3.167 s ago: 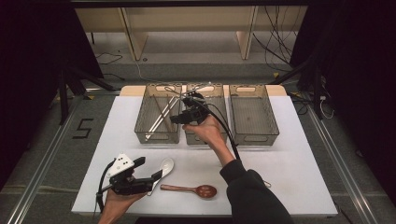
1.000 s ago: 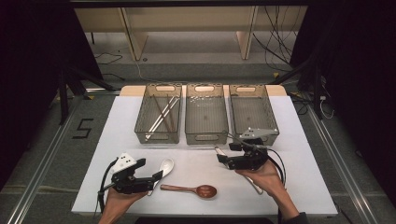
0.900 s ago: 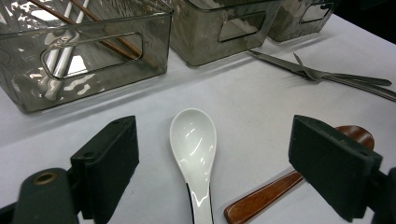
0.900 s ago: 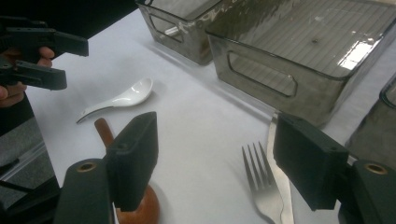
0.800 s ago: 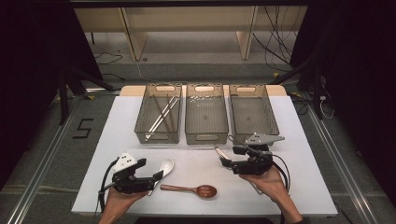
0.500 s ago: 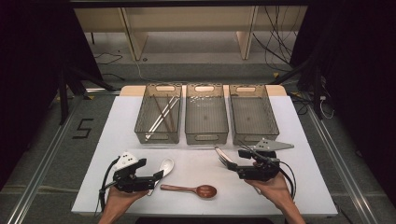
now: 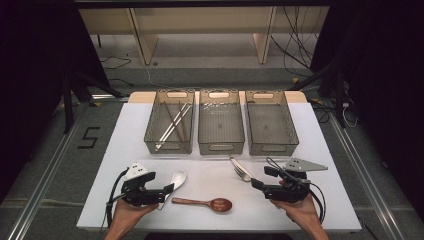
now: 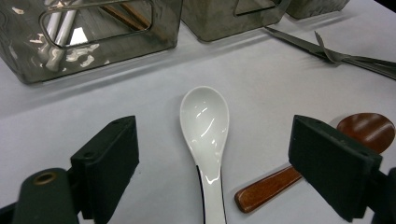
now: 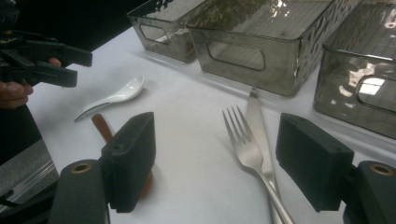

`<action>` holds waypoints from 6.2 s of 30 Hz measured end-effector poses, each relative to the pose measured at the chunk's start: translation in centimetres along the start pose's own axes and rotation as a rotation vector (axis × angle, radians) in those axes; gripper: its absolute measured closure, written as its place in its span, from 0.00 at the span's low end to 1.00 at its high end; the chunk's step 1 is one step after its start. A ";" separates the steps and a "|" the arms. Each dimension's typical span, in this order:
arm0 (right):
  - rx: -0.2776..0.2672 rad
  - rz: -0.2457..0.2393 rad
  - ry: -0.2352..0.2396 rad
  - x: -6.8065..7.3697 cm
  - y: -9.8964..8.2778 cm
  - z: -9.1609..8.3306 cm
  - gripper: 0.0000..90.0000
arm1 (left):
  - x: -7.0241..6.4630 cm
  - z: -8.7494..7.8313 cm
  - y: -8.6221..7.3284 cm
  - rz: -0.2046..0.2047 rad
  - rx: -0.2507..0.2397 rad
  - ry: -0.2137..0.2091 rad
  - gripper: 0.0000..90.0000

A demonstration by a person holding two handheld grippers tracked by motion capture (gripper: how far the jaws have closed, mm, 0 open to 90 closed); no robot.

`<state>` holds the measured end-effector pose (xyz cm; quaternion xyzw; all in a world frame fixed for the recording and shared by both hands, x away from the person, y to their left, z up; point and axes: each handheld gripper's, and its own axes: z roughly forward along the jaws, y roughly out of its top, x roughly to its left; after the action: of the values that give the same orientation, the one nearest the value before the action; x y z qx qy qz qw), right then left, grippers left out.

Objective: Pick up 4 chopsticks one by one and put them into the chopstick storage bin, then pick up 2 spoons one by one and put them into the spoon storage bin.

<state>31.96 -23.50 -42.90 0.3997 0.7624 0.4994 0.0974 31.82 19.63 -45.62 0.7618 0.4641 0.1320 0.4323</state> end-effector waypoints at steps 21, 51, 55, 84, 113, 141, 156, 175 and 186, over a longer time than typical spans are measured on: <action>0.007 0.013 -0.037 0.1 -2.0 -1.4 0.31 | 0.2 0.7 -0.1 -0.024 0.079 0.020 0.18; 0.007 0.011 -0.054 0.2 -3.1 -1.7 0.30 | 0.0 2.1 1.0 -0.034 0.371 0.031 0.36; 0.010 0.008 -0.049 0.3 -3.1 -1.5 0.30 | -0.1 2.3 1.0 -0.014 0.410 0.040 0.46; 0.016 -0.009 -0.052 0.6 -2.9 -1.6 0.31 | -1.5 4.2 1.5 0.145 0.556 0.078 0.82; 0.003 -0.004 -0.063 0.4 -2.9 -1.9 0.31 | -0.8 3.5 1.6 0.140 0.491 0.012 0.85; -0.016 0.001 -0.058 0.4 -2.9 -2.0 0.31 | -1.3 3.0 6.6 0.131 0.286 -0.046 0.85; -0.021 0.002 -0.055 0.4 -2.8 -2.1 0.31 | -1.7 4.4 11.1 0.124 0.182 -0.089 0.85; -0.022 0.005 -0.050 0.4 -2.8 -2.1 0.31 | -2.0 7.6 15.7 0.139 0.137 -0.083 0.85; -0.022 0.006 -0.046 0.4 -2.9 -2.1 0.31 | -2.2 10.0 18.1 0.128 0.136 -0.078 0.85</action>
<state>29.08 -25.23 -44.22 0.4121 0.7534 0.4987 0.1176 47.40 8.93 -36.96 0.8221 0.4051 0.0979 0.3879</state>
